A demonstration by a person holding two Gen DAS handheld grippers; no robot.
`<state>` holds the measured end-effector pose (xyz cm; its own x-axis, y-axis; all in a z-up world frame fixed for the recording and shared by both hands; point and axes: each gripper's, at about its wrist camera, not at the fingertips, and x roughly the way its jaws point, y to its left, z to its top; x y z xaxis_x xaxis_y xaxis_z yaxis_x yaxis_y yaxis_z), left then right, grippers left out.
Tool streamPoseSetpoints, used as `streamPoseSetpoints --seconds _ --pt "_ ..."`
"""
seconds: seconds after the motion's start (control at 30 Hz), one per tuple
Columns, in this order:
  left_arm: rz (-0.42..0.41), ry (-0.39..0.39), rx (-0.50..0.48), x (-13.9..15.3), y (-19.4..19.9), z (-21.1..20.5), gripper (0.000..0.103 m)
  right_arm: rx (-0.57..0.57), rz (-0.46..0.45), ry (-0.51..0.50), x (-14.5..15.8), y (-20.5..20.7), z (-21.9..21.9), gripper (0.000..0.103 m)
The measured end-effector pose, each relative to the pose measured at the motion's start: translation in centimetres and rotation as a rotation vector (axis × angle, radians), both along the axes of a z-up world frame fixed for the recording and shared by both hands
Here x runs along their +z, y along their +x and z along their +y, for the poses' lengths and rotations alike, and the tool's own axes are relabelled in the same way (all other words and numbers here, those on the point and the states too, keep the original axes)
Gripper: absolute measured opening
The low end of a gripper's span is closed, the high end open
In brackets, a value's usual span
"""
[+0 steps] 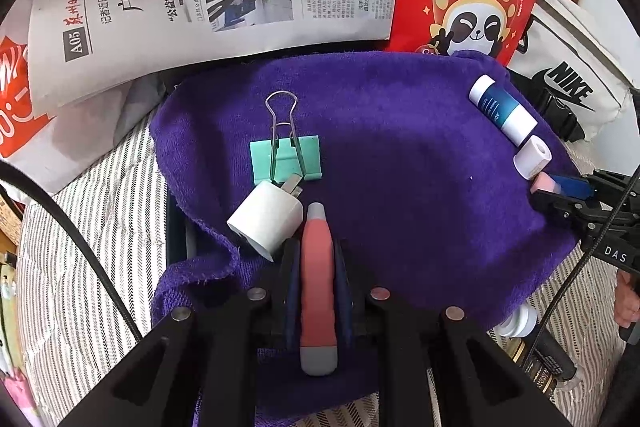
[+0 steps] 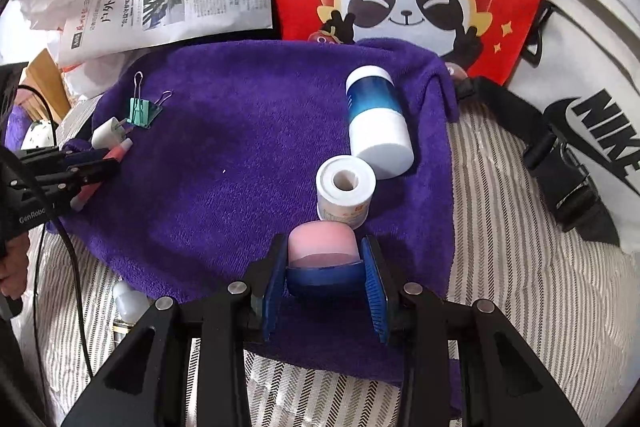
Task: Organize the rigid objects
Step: 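Carry the pink tube and pink container onto the purple towel and release both, then move the right gripper to the bed and grasp the clear plastic cup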
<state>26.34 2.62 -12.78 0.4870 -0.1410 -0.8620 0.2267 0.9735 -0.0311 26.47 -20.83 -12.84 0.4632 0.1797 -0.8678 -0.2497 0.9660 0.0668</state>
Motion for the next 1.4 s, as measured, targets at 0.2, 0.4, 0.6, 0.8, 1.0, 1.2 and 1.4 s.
streamPoseSetpoints --seconds 0.2,0.4,0.6,0.8,1.0,1.2,1.4 --pt "-0.008 0.016 -0.003 -0.1 0.0 -0.3 0.017 0.003 -0.002 0.003 -0.1 0.0 0.0 0.037" --pt "-0.011 0.015 -0.003 -0.1 0.0 -0.1 0.017 0.009 -0.005 0.005 -0.2 0.0 0.0 0.037" --pt "-0.009 0.005 -0.015 -0.1 0.0 -0.1 0.022 0.015 -0.011 0.012 -0.2 0.0 -0.1 0.037" --pt "-0.002 0.04 -0.043 -0.2 -0.2 -1.3 0.039 0.01 0.003 0.025 0.2 -0.3 -0.5 0.037" --pt "0.026 0.069 -0.011 0.2 -0.1 -1.3 0.044 0.032 -0.008 0.062 1.1 -1.3 -0.8 0.057" --pt "-0.004 0.1 0.025 2.0 -1.8 -1.3 0.044 0.034 -0.06 0.089 2.8 -2.6 -1.9 0.06" --pt "-0.043 0.112 0.022 4.3 -4.5 -2.1 0.045 0.03 -0.098 0.149 5.2 -3.8 -3.0 0.06"
